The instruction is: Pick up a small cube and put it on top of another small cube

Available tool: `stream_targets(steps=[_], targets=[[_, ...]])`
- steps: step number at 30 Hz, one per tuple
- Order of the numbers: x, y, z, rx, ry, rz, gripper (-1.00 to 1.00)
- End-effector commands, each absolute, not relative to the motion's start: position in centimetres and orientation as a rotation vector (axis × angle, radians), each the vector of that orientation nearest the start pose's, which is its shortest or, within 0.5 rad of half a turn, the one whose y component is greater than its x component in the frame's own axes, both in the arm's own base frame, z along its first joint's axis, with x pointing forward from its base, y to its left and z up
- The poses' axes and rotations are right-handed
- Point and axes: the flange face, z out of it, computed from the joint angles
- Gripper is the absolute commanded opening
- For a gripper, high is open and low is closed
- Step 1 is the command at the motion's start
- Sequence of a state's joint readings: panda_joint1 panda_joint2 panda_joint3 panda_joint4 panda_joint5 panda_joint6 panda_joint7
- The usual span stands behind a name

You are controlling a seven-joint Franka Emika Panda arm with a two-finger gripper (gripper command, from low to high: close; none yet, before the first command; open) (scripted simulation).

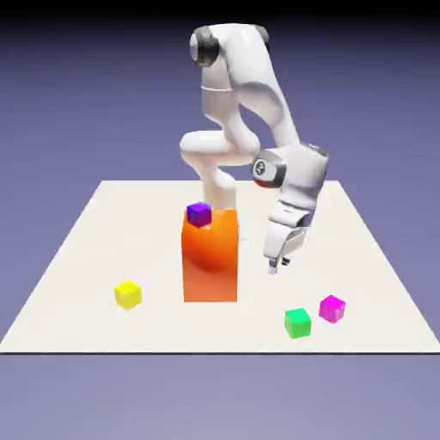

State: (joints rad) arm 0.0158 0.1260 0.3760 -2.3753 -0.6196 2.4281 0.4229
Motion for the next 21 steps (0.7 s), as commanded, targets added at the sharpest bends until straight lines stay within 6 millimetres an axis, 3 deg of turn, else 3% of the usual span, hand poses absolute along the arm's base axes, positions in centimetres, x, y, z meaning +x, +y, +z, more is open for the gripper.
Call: stream_targets(steps=[1,11,12,16,17,18,21], targets=[[46.1,19.8,25.9,-3.384,-0.880,-0.106,0.00],[45.5,27.6,17.4,-3.185,-1.812,0.276,0.00],[45.5,27.6,17.4,-3.185,-1.812,0.276,0.00],[46.1,25.1,11.2,-3.186,-1.812,0.276,0.00],[46.1,25.1,11.2,-3.186,-1.812,0.276,-1.00],[46.1,25.1,11.2,-3.186,-1.812,0.276,-1.00],[45.6,27.2,16.5,-3.186,-1.811,0.275,-1.00]])
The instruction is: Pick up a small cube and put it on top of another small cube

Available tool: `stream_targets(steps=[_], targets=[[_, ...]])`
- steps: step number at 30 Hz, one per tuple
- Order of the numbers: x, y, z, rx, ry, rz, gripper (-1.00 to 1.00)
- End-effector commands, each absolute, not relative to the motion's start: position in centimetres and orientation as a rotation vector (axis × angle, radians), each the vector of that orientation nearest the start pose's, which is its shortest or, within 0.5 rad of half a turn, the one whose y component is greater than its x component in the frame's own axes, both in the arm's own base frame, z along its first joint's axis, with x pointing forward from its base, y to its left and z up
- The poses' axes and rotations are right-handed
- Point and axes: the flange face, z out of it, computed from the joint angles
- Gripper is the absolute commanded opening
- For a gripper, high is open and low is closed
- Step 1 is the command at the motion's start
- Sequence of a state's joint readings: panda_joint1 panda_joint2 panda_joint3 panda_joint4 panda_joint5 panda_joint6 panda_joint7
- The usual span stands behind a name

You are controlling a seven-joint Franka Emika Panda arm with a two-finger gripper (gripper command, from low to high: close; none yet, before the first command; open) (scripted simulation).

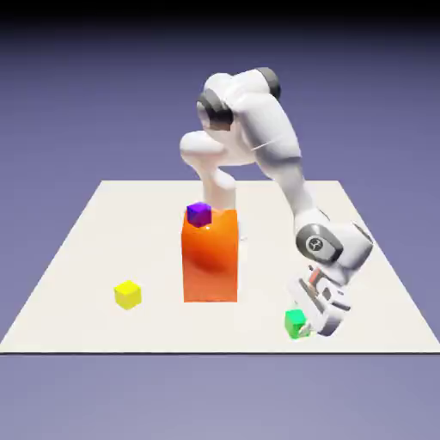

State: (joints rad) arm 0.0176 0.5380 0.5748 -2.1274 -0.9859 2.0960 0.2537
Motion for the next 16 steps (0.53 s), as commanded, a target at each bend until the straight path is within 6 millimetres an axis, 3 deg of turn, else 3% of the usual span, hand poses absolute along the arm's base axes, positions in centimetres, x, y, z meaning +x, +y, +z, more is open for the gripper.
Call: stream_targets(steps=[1,4,6,10,11,12,16], targets=[[44.6,28.8,18.1,2.231,1.338,-0.178,-1.00],[37.9,35.7,22.0,1.998,1.651,-0.068,-1.00],[36.9,36.5,22.5,1.961,1.689,-0.054,-1.00],[38.5,34.4,16.2,1.962,1.689,-0.055,-1.00],[38.5,34.4,16.2,1.962,1.689,-0.055,1.00],[38.5,34.4,16.2,1.962,1.689,-0.055,1.00],[36.9,36.5,22.5,1.961,1.689,-0.054,1.00]])
